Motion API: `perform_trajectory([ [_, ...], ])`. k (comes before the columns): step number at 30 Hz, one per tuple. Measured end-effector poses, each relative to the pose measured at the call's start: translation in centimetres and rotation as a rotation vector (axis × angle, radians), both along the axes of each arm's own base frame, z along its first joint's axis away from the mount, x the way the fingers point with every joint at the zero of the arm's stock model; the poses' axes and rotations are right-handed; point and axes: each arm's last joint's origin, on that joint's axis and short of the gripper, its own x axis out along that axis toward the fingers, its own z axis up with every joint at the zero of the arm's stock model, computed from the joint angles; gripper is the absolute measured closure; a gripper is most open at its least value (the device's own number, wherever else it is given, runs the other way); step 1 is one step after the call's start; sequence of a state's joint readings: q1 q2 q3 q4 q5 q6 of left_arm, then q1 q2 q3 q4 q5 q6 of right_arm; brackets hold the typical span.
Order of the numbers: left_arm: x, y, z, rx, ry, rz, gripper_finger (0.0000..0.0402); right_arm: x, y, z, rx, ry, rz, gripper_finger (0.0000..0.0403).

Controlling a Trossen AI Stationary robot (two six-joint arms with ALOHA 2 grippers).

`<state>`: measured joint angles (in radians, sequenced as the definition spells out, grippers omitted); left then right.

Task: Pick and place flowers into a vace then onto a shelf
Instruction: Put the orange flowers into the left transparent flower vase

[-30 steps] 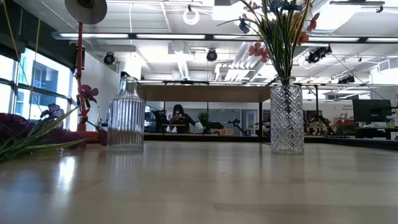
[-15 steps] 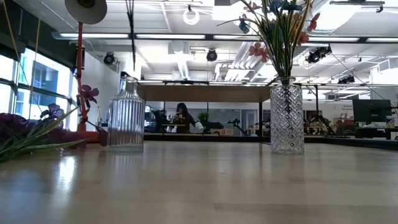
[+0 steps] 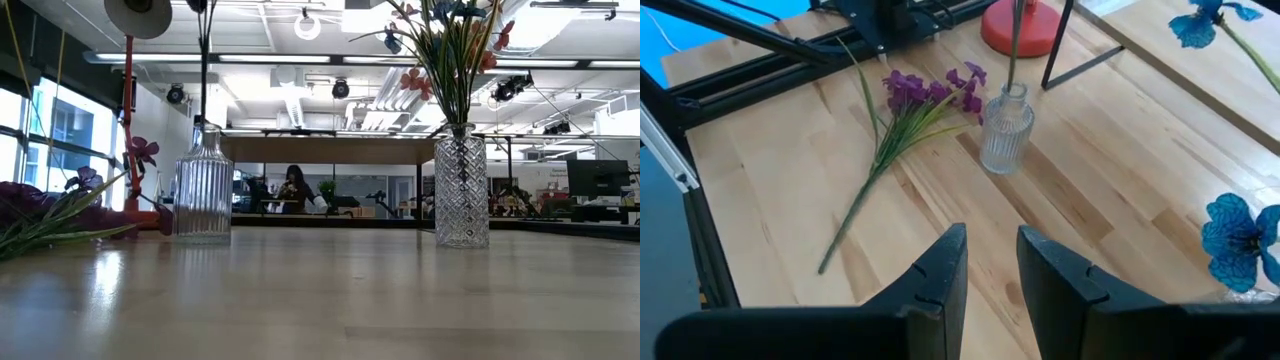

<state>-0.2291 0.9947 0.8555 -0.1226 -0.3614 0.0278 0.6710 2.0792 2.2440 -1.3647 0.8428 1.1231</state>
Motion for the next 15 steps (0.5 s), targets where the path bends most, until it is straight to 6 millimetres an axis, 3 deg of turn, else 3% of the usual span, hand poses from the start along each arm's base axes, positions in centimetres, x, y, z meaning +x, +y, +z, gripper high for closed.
perform_trajectory([
  [4,0.7,-0.2,-0.9,0.000,0.028,0.002,0.0375,0.1,-0.2,0.0,-0.002,-0.001,-0.005,0.0320],
  [7,1.1,-0.3,-2.8,-0.008,0.070,0.006,0.0376,0.1,-0.2,0.0,0.004,0.004,-0.003,0.0320],
  [15,1.1,0.0,-6.3,-0.047,-0.045,0.103,0.0373,0.1,-0.1,-0.1,0.044,0.021,-0.001,0.0320],
])
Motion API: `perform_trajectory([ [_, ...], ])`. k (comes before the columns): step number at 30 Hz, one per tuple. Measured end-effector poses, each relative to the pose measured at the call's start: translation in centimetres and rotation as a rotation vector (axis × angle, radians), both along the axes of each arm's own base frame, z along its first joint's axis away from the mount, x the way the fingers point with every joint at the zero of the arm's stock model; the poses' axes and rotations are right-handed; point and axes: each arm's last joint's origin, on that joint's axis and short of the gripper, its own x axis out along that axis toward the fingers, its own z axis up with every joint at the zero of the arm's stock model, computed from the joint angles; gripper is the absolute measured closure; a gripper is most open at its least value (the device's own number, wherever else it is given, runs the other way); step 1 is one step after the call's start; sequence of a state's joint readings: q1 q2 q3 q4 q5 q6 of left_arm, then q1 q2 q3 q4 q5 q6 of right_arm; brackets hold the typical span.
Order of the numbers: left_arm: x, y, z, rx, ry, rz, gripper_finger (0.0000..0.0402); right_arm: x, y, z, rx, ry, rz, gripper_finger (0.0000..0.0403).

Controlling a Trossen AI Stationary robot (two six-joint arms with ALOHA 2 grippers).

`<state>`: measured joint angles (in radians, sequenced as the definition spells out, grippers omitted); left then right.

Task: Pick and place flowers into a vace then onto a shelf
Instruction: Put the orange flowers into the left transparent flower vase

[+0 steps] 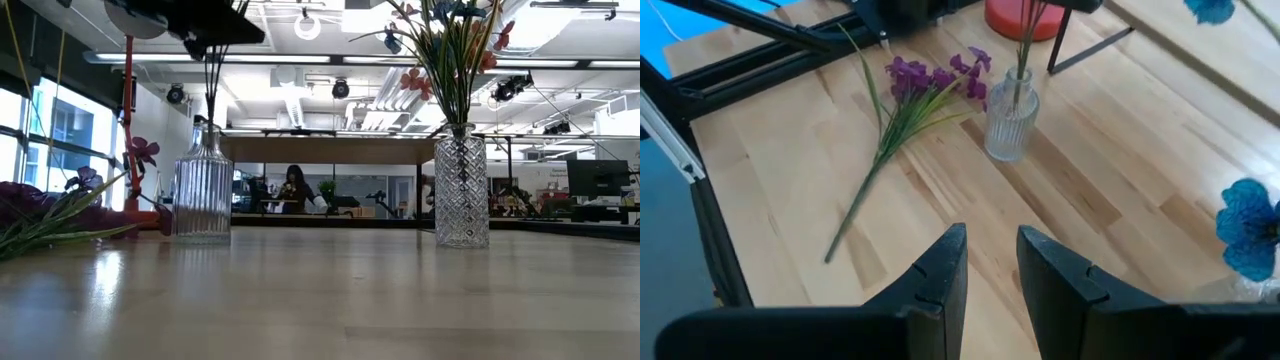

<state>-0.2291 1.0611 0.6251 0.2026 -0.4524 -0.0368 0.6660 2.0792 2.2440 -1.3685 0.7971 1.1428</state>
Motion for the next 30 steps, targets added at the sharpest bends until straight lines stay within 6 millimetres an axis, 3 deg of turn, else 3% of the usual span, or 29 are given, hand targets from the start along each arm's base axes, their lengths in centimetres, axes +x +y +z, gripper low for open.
perform_trajectory([
  [9,-0.6,0.2,-2.4,-0.044,0.031,0.022,0.0370,-0.1,0.0,-0.1,0.013,0.021,0.001,0.0320],
  [13,-0.7,0.2,-2.5,-0.057,0.030,0.025,0.0359,-0.2,-0.1,-0.1,0.007,0.029,0.001,0.0320],
  [30,-0.9,0.2,-3.3,-0.123,0.100,0.027,0.0194,0.0,-0.5,-0.2,0.003,0.041,-0.008,0.0320],
])
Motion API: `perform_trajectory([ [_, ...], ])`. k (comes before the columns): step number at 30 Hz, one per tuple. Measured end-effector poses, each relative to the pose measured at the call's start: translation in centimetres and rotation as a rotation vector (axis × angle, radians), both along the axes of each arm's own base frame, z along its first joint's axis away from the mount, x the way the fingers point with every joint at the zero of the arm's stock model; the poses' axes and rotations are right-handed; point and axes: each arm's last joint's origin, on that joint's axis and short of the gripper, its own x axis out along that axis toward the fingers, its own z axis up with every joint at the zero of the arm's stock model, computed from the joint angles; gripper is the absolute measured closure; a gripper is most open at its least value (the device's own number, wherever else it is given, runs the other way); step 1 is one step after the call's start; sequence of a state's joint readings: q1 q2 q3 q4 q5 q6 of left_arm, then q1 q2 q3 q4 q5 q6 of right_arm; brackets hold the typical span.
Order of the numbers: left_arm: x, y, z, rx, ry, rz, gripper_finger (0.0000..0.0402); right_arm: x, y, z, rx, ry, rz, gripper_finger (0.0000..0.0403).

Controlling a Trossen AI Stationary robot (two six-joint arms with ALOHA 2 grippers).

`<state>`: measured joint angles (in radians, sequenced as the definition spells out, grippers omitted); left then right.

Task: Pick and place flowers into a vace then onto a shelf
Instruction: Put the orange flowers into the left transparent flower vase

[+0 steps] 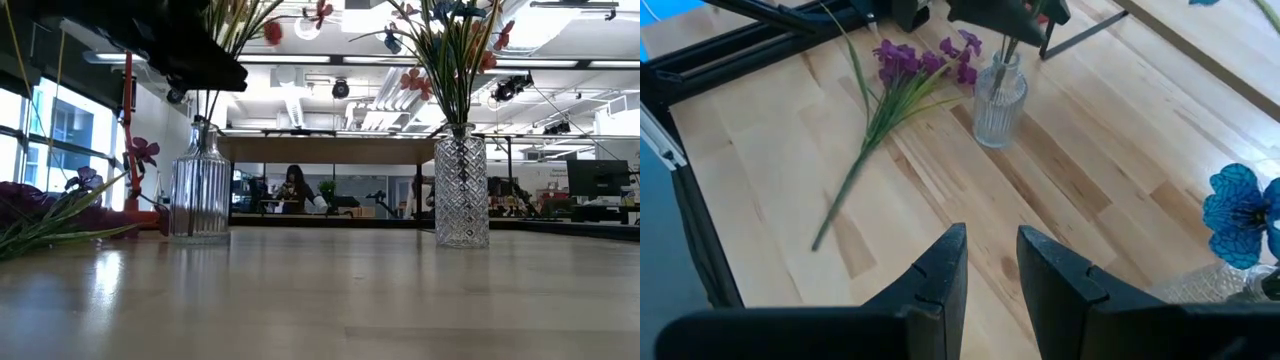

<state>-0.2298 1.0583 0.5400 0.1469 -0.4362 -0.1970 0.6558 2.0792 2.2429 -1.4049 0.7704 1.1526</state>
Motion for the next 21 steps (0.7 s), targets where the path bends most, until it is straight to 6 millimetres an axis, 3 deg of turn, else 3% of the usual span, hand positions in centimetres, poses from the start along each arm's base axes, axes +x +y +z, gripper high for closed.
perform_trajectory([
  [9,-0.5,-1.4,-0.3,0.004,0.033,-0.042,0.0154,-0.1,0.0,0.0,-0.008,0.008,0.003,0.0320],
  [21,-2.4,-2.8,0.0,-0.011,0.053,-0.014,0.0157,-0.1,-0.1,0.0,-0.012,0.012,0.005,0.0320],
])
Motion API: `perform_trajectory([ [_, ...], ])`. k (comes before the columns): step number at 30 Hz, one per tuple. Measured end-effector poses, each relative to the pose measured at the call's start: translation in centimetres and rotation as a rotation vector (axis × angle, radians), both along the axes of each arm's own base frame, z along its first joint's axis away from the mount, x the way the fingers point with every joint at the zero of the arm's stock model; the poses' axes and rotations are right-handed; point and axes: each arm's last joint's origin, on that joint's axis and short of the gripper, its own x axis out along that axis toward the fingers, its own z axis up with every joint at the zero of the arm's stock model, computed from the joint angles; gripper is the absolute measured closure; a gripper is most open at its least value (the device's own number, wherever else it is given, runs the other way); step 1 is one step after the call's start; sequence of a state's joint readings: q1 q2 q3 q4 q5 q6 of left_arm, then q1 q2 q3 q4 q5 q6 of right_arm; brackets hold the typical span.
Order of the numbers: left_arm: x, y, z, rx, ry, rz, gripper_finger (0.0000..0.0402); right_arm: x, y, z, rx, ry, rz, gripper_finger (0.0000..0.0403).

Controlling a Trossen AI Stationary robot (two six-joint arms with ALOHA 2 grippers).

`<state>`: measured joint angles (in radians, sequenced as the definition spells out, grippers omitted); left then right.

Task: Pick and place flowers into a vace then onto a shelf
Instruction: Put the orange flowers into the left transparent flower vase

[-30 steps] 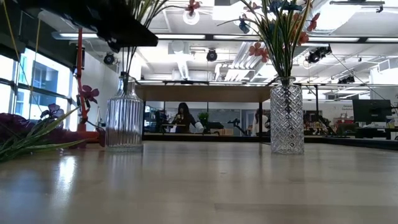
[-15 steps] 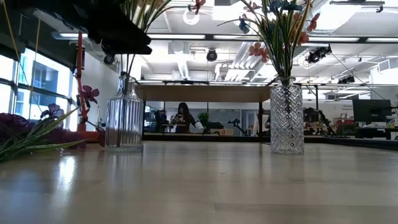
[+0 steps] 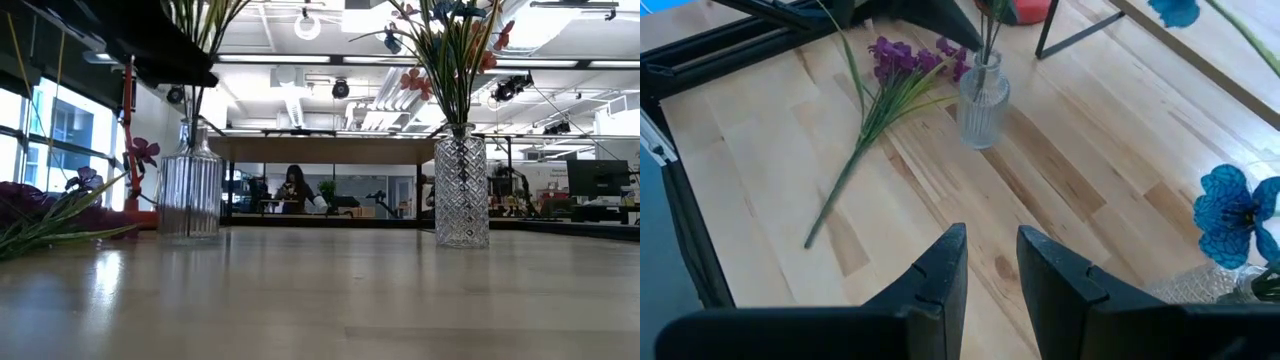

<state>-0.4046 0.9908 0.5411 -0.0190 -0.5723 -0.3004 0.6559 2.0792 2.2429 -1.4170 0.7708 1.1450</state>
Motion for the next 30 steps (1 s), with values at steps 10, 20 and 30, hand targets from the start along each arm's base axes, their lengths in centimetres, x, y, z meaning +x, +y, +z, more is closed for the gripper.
perform_trajectory([
  [10,-1.2,0.2,0.9,-0.047,-0.032,0.014,0.0143,0.0,0.0,0.0,-0.001,0.001,0.000,0.0320],
  [20,-2.3,0.5,1.0,-0.157,0.009,-0.027,0.0144,-0.1,-0.1,-0.1,-0.014,0.016,0.000,0.0320],
  [30,-4.5,1.1,0.9,-0.341,0.097,-0.021,0.0148,-0.1,-0.5,-0.1,-0.031,0.035,-0.008,0.0320],
])
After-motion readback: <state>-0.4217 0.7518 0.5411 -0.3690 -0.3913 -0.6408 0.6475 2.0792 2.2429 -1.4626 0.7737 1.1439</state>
